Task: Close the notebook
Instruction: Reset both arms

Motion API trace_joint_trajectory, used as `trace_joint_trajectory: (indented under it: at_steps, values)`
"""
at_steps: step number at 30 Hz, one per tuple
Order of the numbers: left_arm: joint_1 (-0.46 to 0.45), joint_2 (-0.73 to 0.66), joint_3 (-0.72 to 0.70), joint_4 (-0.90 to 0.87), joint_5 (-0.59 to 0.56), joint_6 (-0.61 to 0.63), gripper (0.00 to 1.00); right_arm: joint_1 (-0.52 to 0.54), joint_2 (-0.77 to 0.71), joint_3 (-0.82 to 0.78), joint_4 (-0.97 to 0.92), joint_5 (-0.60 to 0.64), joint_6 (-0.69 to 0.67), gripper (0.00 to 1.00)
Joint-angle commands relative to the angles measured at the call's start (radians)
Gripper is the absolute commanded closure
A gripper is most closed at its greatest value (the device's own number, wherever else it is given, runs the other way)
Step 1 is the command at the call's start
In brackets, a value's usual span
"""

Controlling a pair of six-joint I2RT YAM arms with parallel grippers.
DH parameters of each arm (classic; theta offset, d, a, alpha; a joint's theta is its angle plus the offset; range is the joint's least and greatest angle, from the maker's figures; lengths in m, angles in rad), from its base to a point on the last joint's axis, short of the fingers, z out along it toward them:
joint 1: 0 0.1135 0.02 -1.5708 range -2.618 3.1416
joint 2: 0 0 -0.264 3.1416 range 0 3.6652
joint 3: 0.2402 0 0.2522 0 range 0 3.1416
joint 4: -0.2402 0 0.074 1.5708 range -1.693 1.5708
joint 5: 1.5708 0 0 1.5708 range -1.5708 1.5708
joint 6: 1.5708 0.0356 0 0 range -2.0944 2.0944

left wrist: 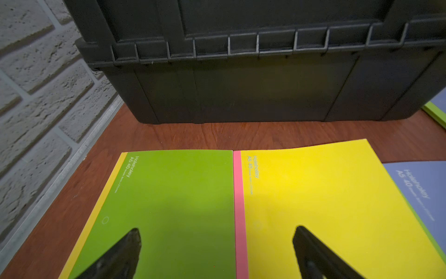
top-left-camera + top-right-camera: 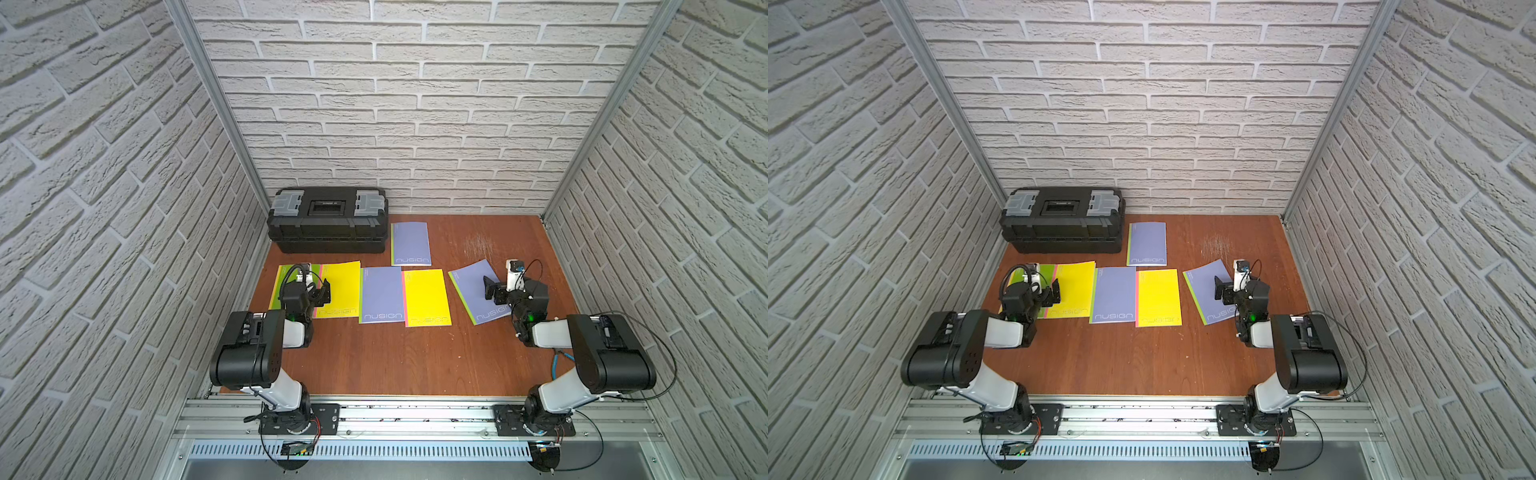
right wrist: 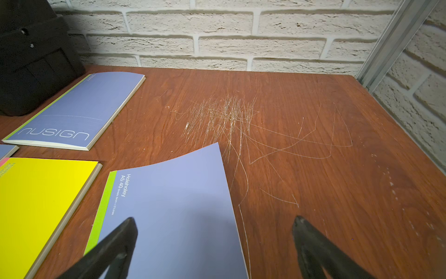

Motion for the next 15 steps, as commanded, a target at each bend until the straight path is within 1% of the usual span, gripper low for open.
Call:
trace_joint_trajectory:
  at_steps: [1,15]
  values:
    - [0.01,-0.003,0.017,0.044,0.009,0.009,0.02,0.005,0.002,0.008,0.038,0.002,-0.006,0.01]
    - [0.01,-0.003,0.017,0.044,0.01,0.009,0.02,0.005,0.001,0.008,0.036,0.002,-0.007,0.01]
